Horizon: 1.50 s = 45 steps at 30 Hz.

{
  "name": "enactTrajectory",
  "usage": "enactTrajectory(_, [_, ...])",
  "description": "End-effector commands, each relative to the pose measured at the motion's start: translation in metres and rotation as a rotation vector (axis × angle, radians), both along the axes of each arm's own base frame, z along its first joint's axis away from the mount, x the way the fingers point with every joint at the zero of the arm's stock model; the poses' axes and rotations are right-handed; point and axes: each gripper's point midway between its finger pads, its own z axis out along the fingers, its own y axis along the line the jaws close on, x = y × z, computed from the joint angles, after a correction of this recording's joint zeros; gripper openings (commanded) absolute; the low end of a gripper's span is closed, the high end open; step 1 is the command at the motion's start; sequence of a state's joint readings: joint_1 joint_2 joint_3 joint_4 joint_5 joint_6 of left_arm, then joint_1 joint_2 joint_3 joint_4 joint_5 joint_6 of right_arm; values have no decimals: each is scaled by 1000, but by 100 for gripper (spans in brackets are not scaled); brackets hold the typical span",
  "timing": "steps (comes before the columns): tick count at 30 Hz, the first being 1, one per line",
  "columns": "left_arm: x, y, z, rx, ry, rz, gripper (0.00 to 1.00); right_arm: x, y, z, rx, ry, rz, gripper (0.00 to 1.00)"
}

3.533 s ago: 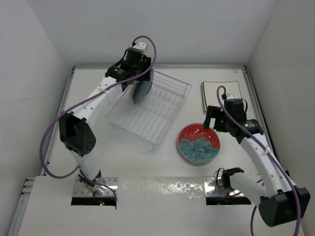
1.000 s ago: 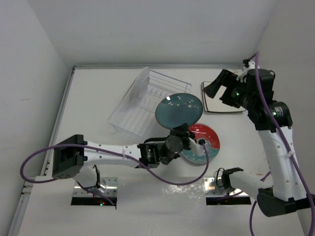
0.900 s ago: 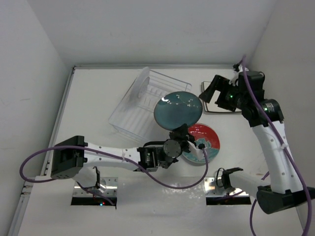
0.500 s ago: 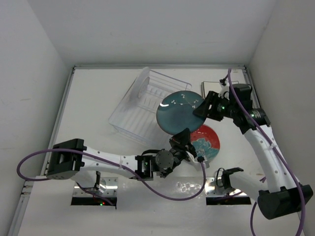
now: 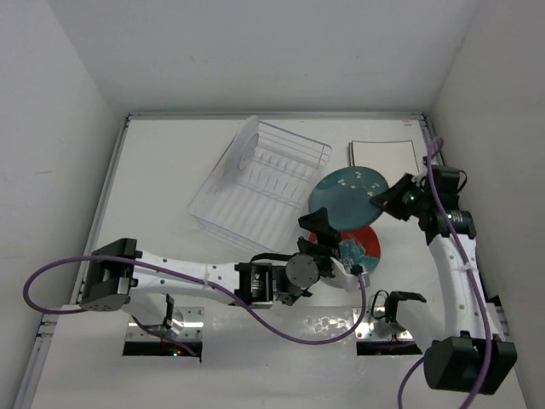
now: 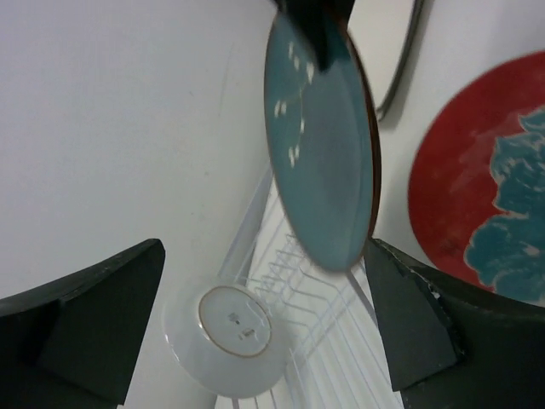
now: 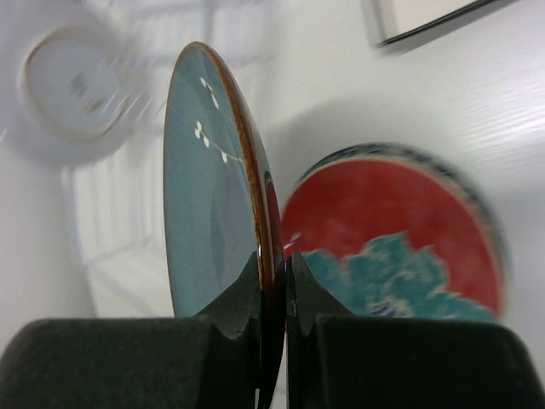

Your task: Unload the plates from the dish rack

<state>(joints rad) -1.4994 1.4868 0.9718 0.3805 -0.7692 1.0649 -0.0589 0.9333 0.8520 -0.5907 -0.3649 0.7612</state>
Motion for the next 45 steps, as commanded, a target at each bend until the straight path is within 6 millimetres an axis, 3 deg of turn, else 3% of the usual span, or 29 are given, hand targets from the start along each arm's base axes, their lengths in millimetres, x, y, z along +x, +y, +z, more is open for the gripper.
enactTrajectory(1, [-7, 11, 4, 50, 134, 19, 100, 22, -32, 40, -48, -197, -83, 0])
enactTrajectory(2, [-8, 13, 8, 65, 159, 27, 100, 22, -41, 38, -63, -198, -100, 0])
enactTrajectory(5, [-8, 34, 9, 69, 244, 107, 100, 18, -42, 30, -79, -204, -71, 0])
enactTrajectory(7, [2, 53, 28, -55, 254, 181, 100, 13, -42, 18, -91, -186, -66, 0])
enactTrajectory(9, [18, 77, 60, -241, 261, 276, 100, 6, -41, -1, -102, -159, -45, 0])
enactTrajectory(11, [50, 104, 94, -509, 291, 422, 100, 0, -33, -9, -87, -161, 2, 0])
enactTrajectory(12, [62, 116, 95, -533, 307, 485, 100, -5, -29, -23, -71, -139, 25, 0])
enactTrajectory(13, [84, 136, 121, -648, 314, 565, 100, -6, -25, -26, -59, -145, 49, 0])
enactTrajectory(15, [103, 148, 128, -775, 362, 647, 100, -14, -19, -41, -39, -113, 82, 0])
enactTrajectory(16, [117, 167, 137, -813, 368, 704, 100, -17, -19, -49, -44, -96, 88, 0])
enactTrajectory(18, [130, 180, 134, -876, 421, 748, 100, -24, -18, -66, -42, -61, 98, 0])
enactTrajectory(21, [164, 218, 130, -993, 500, 785, 100, -34, -17, -82, -60, -21, 122, 1])
enactTrajectory(24, [176, 238, 121, -1032, 526, 799, 100, -39, -21, -91, -86, 10, 114, 2])
enactTrajectory(26, [178, 239, 113, -1006, 530, 802, 100, -43, -25, -98, -105, 32, 98, 8])
enactTrajectory(30, [184, 234, 90, -962, 559, 817, 100, -54, -39, -123, -164, 143, 34, 47])
enactTrajectory(31, [185, 234, 87, -961, 568, 818, 100, -56, -41, -127, -168, 165, 32, 51])
enactTrajectory(34, [193, 233, 76, -960, 604, 826, 100, -62, -44, -139, -187, 235, 46, 51])
enactTrajectory(38, [200, 235, 62, -932, 622, 853, 100, -60, -54, -140, -231, 272, 26, 52])
enactTrajectory(42, [202, 217, 43, -898, 704, 819, 100, -59, -58, -140, -284, 319, 36, 62])
enactTrajectory(43, [227, 270, 37, -948, 661, 945, 100, -58, -62, -138, -316, 328, 22, 67])
enactTrajectory(45, [232, 272, 35, -959, 678, 946, 100, -54, -57, -135, -335, 322, 37, 77])
